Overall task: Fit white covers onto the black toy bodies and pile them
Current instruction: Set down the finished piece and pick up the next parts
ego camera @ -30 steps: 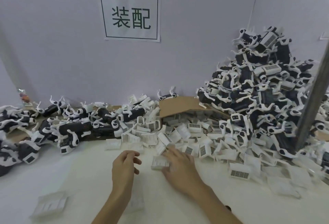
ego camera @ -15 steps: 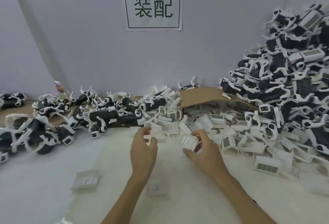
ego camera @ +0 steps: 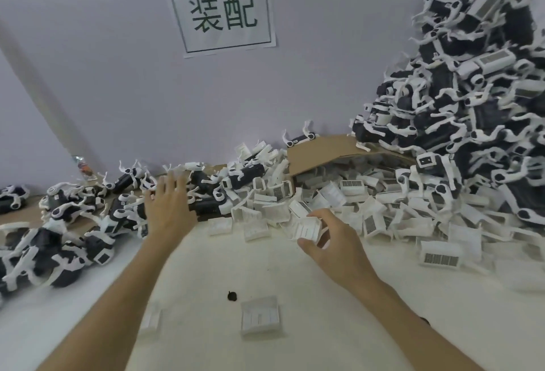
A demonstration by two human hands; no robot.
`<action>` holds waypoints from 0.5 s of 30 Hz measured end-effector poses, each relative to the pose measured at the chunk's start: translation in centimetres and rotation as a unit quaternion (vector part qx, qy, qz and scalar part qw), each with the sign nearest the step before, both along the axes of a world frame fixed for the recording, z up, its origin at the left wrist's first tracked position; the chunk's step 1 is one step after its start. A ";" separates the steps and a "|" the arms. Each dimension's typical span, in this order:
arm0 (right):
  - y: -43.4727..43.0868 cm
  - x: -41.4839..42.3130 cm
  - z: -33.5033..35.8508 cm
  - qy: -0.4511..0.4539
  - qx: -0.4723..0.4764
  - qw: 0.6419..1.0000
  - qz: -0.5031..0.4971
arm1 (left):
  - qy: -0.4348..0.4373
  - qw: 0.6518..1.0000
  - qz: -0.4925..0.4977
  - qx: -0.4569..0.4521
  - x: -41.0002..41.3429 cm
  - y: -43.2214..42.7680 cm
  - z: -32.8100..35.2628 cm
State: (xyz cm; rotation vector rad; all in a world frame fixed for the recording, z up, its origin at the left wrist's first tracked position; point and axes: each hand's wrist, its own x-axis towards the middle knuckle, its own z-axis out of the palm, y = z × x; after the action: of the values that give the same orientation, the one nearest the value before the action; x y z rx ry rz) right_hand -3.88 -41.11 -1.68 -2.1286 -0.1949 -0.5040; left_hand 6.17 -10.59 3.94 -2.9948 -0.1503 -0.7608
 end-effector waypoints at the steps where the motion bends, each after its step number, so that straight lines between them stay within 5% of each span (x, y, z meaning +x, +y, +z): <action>1: 0.0 -0.1 -0.1 0.001 0.003 1.000 -0.001 | 0.040 0.999 -0.003 -0.021 0.9 1.1 0.3; 5: -0.1 0.0 -0.5 -0.001 0.005 1.000 0.000 | 0.172 0.972 -0.043 -0.155 3.1 2.6 0.0; 12: 0.0 0.0 -0.5 0.001 -0.001 1.000 0.006 | 0.064 0.952 -0.041 -0.295 1.8 0.7 -2.7; 15: 0.1 0.0 -0.5 -0.005 0.000 1.000 0.014 | -0.048 0.867 -0.011 -0.496 0.4 0.4 -3.1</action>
State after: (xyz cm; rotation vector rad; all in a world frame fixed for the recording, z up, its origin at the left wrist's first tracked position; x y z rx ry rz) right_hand -3.86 -41.01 -2.14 -2.1199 -0.2304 -0.4989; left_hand 6.61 -10.17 0.85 -3.8948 -0.7159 -1.0937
